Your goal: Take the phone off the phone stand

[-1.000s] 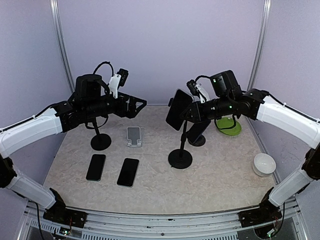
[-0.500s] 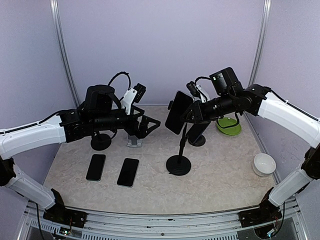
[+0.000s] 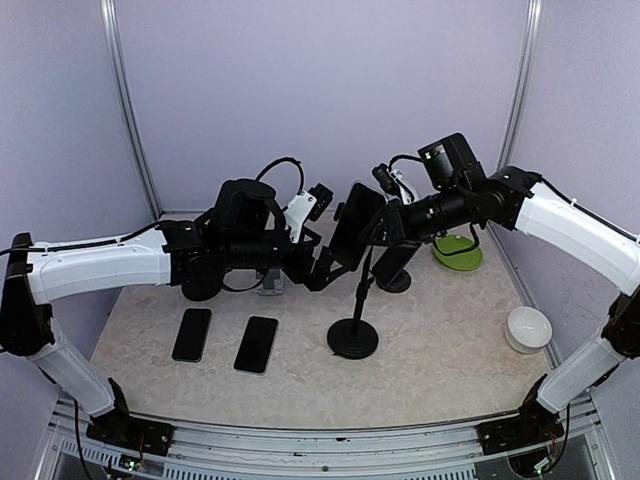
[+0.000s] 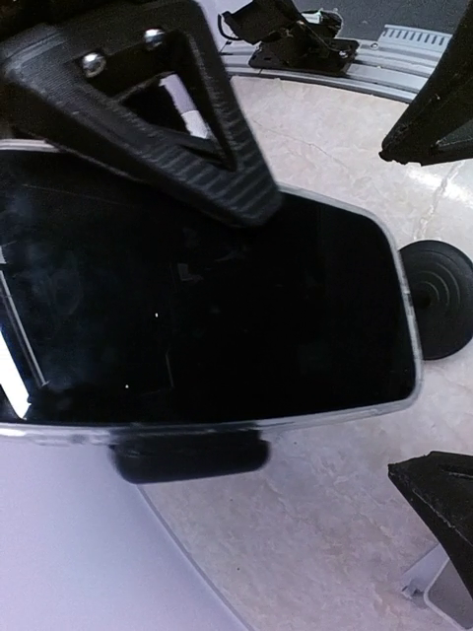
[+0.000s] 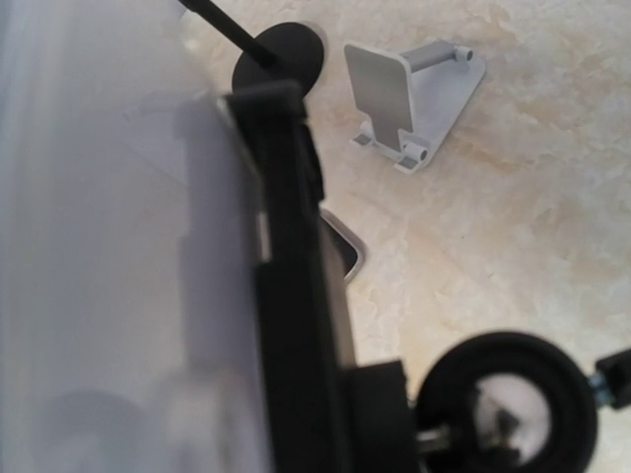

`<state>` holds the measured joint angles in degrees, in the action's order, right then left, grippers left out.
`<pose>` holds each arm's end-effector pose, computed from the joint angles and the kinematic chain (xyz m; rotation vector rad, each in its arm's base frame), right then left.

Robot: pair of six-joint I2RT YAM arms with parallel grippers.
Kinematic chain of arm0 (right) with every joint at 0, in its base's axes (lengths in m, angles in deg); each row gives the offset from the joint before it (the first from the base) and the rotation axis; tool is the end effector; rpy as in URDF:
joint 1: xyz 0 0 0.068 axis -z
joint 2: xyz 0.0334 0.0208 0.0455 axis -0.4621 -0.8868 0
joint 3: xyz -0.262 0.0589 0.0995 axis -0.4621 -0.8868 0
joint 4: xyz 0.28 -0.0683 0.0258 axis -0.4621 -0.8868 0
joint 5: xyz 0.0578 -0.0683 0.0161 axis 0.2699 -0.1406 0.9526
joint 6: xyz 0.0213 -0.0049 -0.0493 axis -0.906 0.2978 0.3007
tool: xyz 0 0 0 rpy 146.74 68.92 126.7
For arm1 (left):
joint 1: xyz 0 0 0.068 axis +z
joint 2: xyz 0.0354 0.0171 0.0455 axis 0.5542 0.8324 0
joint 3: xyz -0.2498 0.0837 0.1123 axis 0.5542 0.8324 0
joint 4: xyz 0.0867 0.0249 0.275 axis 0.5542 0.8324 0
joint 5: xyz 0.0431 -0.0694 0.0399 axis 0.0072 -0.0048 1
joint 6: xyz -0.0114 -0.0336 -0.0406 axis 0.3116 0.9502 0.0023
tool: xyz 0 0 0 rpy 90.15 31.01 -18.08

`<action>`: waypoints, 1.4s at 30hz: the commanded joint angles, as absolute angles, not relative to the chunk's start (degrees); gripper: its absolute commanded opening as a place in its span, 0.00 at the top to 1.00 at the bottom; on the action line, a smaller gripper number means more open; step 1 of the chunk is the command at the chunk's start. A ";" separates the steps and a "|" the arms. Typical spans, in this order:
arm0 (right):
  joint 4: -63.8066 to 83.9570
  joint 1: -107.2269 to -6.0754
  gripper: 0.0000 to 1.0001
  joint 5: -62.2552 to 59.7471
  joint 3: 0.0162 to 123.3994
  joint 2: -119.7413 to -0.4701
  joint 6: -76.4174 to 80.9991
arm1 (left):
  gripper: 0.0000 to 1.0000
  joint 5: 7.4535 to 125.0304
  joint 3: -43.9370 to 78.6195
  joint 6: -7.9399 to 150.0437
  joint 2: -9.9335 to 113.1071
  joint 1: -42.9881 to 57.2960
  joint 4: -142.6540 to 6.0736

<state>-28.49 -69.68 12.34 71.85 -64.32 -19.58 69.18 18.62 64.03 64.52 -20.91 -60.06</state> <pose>0.2545 0.2478 0.3858 -0.4984 2.3694 1.0398 0.2247 -0.3215 0.3225 0.9275 1.8406 -0.7487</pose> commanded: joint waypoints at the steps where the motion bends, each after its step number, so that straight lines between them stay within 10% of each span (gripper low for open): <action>1: -29.17 -71.10 1.00 17.30 72.16 -64.80 -23.32 | 0.01 70.93 12.96 63.35 68.00 -22.08 -59.01; 18: -28.04 -71.37 1.00 17.46 71.40 -64.02 -23.52 | 0.03 74.87 6.31 65.54 75.28 -23.52 -59.52; 24: -27.07 -71.38 1.00 17.53 70.90 -63.69 -23.93 | 0.18 74.38 5.40 66.22 76.26 -23.48 -59.79; 38: -20.00 -71.38 0.37 16.00 62.65 -55.60 -22.88 | 0.44 72.76 13.60 69.61 73.00 -23.56 -63.97; 42: -16.46 -71.29 0.32 15.11 57.36 -50.83 -22.27 | 0.47 71.32 15.22 71.40 72.37 -23.56 -65.31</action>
<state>-20.77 -70.66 14.70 61.16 -55.43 -22.97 73.18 12.91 67.96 73.61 -23.54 -65.41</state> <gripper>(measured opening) 0.672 0.773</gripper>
